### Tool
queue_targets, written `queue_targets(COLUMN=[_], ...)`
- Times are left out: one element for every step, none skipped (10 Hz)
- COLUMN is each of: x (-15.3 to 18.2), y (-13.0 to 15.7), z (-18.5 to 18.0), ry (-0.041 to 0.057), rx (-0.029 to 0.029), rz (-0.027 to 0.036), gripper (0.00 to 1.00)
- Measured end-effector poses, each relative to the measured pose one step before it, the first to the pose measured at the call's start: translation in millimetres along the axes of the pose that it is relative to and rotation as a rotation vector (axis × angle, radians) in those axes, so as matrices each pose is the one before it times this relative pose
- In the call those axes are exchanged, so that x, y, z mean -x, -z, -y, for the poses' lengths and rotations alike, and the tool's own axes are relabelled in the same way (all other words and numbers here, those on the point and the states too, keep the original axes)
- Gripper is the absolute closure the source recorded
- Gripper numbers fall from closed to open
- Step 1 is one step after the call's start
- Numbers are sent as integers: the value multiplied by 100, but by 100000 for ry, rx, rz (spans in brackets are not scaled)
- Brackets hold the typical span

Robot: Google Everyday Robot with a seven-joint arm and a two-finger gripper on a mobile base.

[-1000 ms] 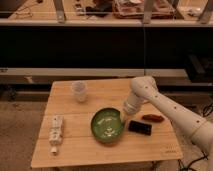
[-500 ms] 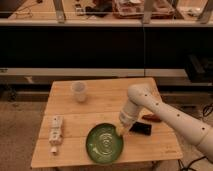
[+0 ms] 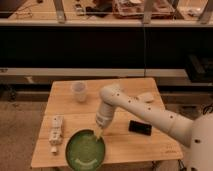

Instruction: Drag the ceramic bowl in a circle

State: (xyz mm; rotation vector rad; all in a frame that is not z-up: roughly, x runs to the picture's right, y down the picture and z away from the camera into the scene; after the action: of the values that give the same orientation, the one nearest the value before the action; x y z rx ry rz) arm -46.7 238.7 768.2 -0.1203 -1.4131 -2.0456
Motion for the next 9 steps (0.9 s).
queue_targets(x=[-1765,-1670,-1815,-1398,-1399,-983,-367,-476,-271], y=[-484,62,439,644,752,584,306,506,724], z=[-454,-757,-938,-937,-1180,-1060,-651,-1453,-2256], ry=[-875,-3694,-6549,-8225,-11659,-9357,-5007,-9807,-13554], rx=[684,735,73,-742,-1838,-790,-199,-378,-884], rz=[-64,-1021,-1602,-1084,-630,-477,-220,-842,-2351], gripper=[100,100,100,100,100,100,100,100,100])
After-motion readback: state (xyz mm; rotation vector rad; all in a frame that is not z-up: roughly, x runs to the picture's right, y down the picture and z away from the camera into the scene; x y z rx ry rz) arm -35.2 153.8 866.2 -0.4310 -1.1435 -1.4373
